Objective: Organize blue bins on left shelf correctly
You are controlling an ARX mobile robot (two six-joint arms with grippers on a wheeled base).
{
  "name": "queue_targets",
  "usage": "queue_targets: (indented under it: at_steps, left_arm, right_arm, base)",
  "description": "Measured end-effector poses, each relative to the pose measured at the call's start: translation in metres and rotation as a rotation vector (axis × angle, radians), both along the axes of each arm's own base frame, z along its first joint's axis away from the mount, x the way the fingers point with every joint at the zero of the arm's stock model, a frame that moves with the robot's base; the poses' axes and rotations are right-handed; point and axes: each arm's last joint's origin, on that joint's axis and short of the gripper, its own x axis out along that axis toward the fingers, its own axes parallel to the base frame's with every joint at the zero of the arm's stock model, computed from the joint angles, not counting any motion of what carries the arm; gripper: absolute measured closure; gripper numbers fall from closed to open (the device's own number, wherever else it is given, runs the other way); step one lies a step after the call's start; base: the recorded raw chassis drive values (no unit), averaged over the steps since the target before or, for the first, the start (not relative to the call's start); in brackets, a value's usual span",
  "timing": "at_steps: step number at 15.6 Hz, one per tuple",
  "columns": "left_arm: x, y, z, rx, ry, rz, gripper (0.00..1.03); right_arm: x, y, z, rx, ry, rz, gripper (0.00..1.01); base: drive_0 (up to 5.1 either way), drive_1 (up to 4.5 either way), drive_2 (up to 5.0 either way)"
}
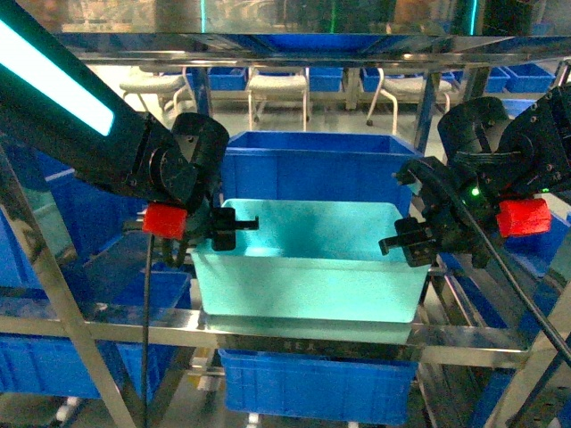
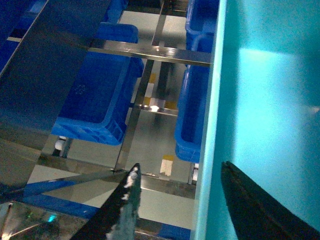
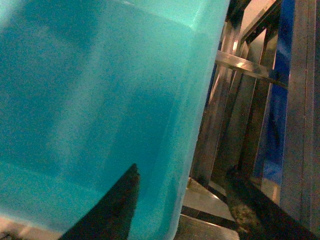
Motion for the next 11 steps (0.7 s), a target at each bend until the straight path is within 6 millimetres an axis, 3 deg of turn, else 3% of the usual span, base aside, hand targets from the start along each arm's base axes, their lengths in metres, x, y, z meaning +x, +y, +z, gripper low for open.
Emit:
queue_targets:
  at_steps: [3, 5, 9, 11]
  left_arm:
    - [0.002, 0.002, 0.002, -0.004, -0.017, 0.008, 0.23]
    - [-0.015, 0.006, 0.009, -0.009, -0.041, 0.007, 0.03]
    - [-0.072, 0.007, 0.063, -0.023, -0.12, -0.004, 0.05]
    - [-0.103, 0.008, 0.075, -0.04, -0.091, -0.006, 0.05]
  right_arm:
    - [0.002, 0.0, 0.002, -0.002, -0.014, 0.006, 0.2]
    - [-0.004, 0.0, 0.002, 0.013, -0.042, 0.009, 0.01]
    - [-0.039, 0.0, 0.04, 0.057, -0.119, 0.03, 0.03]
    - [-0.062, -0.001, 0.058, 0.066, -0.146, 0.034, 0.03]
  base:
    - [0.0, 0.0, 0.0]
    - [0.0, 0.0, 0.0]
    - [0.0, 0.0, 0.0]
    - [0.0, 0.0, 0.0]
